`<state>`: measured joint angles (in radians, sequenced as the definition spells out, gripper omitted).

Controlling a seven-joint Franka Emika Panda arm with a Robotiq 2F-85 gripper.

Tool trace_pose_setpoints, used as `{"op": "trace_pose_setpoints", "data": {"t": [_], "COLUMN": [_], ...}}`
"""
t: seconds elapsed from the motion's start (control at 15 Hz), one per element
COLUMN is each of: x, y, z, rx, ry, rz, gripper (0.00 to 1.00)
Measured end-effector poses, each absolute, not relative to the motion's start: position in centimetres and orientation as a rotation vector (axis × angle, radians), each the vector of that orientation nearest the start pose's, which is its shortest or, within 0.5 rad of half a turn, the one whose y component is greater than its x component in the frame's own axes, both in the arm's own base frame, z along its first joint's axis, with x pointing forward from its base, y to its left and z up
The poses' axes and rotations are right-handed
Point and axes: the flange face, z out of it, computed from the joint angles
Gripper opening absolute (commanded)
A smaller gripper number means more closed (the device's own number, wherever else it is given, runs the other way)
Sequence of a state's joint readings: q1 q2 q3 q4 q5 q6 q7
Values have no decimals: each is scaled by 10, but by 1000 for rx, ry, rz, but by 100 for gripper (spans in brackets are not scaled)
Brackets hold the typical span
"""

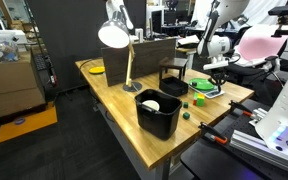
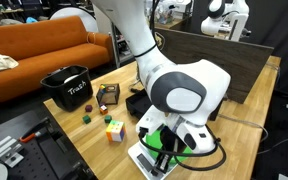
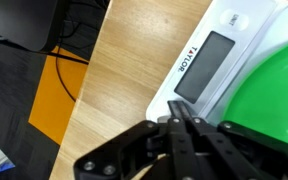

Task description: Switch on the digital scale

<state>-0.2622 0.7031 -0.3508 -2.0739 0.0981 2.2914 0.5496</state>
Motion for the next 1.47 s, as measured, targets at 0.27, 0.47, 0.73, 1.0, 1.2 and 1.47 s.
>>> {"op": "trace_pose_setpoints", "data": {"t": [0.27, 0.47, 0.73, 1.0, 1.2, 1.47], "x": [416, 415, 415, 408, 397, 387], "y": [-310, -309, -309, -311, -313, -311], "z": [77, 77, 77, 78, 85, 113], "rx": [-2644, -2638, -2635, -2621, -2601, -2595], "ry": [1841, 1842, 1843, 1856, 1877, 1876], "rz": [735, 749, 752, 761, 767, 726], "gripper": [0, 0, 0, 28, 47, 76]}}
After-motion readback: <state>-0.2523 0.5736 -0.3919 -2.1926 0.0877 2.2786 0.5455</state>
